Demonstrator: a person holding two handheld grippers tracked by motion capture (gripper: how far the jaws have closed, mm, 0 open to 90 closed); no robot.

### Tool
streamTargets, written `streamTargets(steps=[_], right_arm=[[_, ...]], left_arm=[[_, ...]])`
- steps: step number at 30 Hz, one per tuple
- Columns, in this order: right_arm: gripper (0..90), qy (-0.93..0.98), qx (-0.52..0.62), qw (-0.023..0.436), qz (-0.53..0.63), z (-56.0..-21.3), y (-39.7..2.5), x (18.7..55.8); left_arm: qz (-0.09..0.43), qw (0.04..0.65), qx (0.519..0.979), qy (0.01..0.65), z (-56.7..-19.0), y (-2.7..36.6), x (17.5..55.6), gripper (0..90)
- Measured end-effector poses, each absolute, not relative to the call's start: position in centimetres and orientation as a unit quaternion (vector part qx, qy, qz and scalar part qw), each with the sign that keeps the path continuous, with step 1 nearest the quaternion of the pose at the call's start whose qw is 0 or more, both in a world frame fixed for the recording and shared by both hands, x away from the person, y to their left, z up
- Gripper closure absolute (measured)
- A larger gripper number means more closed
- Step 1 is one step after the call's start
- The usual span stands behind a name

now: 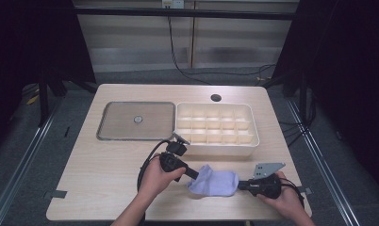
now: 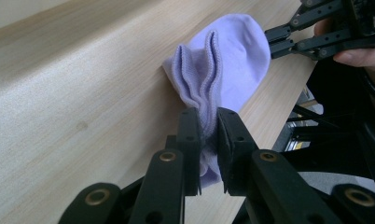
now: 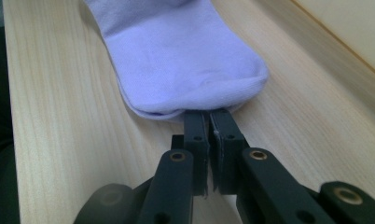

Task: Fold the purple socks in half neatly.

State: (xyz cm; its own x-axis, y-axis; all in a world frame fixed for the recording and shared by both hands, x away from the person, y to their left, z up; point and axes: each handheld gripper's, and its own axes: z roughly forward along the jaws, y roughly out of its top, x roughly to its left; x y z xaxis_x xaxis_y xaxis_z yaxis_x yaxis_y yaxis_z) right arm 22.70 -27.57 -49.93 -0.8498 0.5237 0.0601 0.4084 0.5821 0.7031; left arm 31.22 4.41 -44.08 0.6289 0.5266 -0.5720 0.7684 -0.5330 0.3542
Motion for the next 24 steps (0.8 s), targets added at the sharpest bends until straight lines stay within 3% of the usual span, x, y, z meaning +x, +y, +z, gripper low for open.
streamTargets(steps=[20, 24], right_arm=[[89.9, 0.879, 0.294, 0.104, 0.360, -49.9, -27.6, 24.2], [89.7, 0.881, 0.290, 0.104, 0.360, -49.8, -27.3, 24.2]], left_arm=[[-0.183, 0.308, 0.847, 0.393, -43.8, 4.0, 31.0, 80.2], [-0.186, 0.305, 0.858, 0.369, -43.4, 4.1, 31.1, 80.1]])
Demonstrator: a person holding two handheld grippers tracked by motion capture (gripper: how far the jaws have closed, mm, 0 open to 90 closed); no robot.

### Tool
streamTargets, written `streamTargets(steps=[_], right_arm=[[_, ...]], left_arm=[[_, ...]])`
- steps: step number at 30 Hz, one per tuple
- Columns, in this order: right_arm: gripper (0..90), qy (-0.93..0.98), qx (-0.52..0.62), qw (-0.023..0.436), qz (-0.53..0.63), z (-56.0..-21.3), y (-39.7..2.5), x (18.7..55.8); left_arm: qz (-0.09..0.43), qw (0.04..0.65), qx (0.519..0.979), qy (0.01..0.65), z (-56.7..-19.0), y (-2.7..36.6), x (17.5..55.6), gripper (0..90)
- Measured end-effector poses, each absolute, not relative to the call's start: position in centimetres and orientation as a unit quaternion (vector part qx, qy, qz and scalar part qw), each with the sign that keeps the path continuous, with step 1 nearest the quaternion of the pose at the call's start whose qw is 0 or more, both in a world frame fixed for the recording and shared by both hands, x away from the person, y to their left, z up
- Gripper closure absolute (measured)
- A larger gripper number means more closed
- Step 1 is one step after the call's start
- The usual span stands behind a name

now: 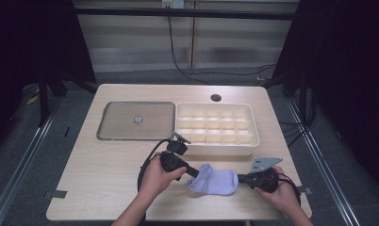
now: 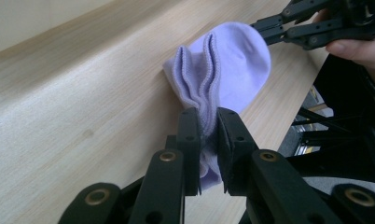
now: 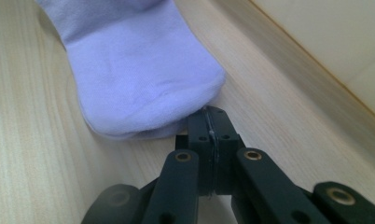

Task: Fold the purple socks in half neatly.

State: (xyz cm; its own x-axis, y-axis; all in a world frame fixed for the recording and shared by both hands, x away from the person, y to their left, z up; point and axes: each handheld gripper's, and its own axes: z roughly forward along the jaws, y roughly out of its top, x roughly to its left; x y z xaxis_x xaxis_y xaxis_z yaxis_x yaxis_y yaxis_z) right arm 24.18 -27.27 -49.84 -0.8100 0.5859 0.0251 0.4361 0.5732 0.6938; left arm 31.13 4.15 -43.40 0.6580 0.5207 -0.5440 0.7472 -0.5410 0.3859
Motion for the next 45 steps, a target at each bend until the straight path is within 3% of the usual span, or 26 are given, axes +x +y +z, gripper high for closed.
streamTargets(steps=[11, 15, 45], right_arm=[[89.8, 0.881, 0.284, 0.092, 0.367, -49.9, -26.5, 24.1], [89.7, 0.882, 0.280, 0.092, 0.368, -50.0, -26.1, 24.2], [89.6, 0.883, 0.270, 0.082, 0.376, -50.1, -24.6, 24.3]], left_arm=[[-0.182, 0.319, 0.841, 0.397, -42.7, 3.1, 30.9, 81.6], [-0.178, 0.306, 0.857, 0.375, -42.3, 3.3, 31.1, 82.1], [-0.190, 0.316, 0.847, 0.383, -42.5, 1.8, 30.8, 82.8]])
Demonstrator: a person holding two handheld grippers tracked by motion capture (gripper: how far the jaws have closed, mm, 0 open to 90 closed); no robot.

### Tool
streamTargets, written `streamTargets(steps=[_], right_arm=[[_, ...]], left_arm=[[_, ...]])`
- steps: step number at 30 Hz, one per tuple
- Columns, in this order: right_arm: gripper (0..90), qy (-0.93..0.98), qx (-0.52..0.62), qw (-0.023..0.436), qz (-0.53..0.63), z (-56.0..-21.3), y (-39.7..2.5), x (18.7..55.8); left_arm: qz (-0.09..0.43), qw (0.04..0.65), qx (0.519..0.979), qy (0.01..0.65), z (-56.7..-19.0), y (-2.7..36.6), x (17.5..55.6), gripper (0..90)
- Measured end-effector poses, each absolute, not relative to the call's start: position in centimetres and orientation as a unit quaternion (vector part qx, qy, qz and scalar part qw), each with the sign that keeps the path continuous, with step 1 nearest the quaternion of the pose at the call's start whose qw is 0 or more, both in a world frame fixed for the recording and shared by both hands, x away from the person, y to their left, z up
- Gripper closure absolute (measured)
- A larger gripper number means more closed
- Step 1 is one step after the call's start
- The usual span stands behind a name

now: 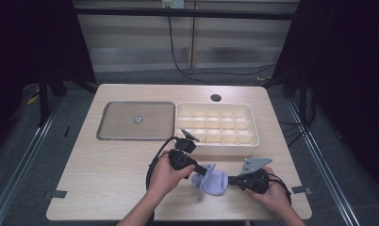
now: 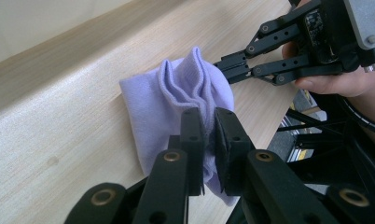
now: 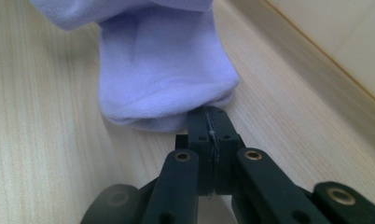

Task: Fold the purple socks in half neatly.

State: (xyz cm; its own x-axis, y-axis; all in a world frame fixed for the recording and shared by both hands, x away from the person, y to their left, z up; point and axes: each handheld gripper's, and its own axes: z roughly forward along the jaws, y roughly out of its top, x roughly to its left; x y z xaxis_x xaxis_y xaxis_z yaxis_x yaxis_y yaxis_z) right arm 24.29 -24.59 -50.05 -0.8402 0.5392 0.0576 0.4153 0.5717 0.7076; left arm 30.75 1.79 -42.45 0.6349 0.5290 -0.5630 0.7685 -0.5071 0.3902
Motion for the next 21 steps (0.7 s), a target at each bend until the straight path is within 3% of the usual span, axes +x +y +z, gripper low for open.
streamTargets(steps=[21], right_arm=[[88.9, 0.882, 0.268, 0.084, 0.377, -50.09, -24.23, 24.37]], left_arm=[[-0.180, 0.309, 0.860, 0.363, -42.46, 1.19, 30.52, 82.7]])
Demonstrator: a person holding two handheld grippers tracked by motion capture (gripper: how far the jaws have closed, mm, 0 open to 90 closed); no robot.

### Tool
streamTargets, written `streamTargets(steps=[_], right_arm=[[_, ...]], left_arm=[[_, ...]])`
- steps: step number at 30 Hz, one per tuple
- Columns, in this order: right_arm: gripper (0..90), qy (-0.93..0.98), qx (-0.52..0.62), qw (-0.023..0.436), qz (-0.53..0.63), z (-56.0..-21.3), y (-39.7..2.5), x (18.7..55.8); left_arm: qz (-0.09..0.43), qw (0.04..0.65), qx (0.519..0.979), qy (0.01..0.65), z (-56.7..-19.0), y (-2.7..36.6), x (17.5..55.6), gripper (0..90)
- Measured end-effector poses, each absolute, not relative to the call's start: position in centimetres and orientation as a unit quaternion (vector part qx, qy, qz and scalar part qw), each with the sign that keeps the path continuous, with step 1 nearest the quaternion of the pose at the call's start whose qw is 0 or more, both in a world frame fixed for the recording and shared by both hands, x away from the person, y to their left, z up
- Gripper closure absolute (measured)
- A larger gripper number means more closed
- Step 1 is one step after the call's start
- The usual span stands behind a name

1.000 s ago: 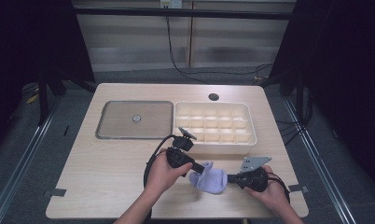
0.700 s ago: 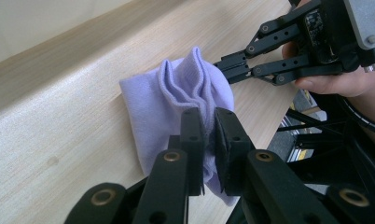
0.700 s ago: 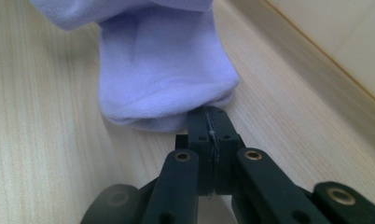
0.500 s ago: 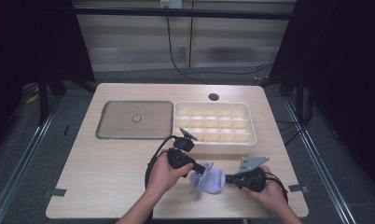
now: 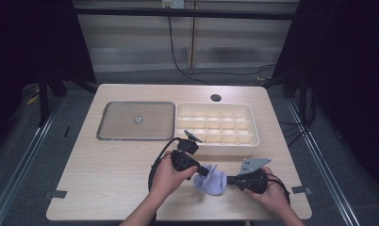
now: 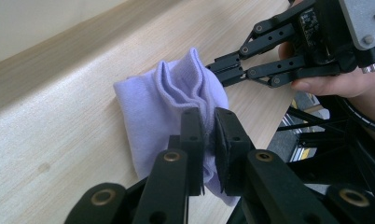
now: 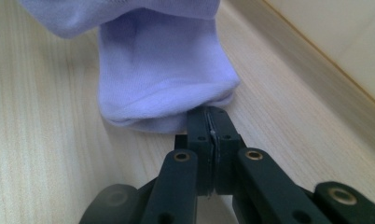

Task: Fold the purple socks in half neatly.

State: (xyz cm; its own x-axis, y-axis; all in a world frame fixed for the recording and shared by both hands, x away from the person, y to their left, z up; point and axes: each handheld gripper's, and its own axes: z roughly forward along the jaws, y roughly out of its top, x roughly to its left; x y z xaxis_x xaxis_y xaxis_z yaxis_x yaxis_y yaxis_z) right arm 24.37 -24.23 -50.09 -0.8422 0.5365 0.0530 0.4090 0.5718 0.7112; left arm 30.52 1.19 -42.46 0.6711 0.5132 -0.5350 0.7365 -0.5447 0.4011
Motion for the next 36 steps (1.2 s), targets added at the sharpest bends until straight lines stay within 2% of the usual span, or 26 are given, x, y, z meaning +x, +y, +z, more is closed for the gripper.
streamTargets(steps=[28, 36], right_arm=[[88.1, 0.883, 0.270, 0.090, 0.373, -50.0, -24.4, 24.4], [84.8, 0.877, 0.280, 0.093, 0.380, -49.7, -25.1, 24.4]], left_arm=[[-0.177, 0.305, 0.862, 0.365, -43.7, -0.4, 30.3, 82.7], [-0.173, 0.305, 0.862, 0.366, -43.9, -0.5, 30.3, 82.7]])
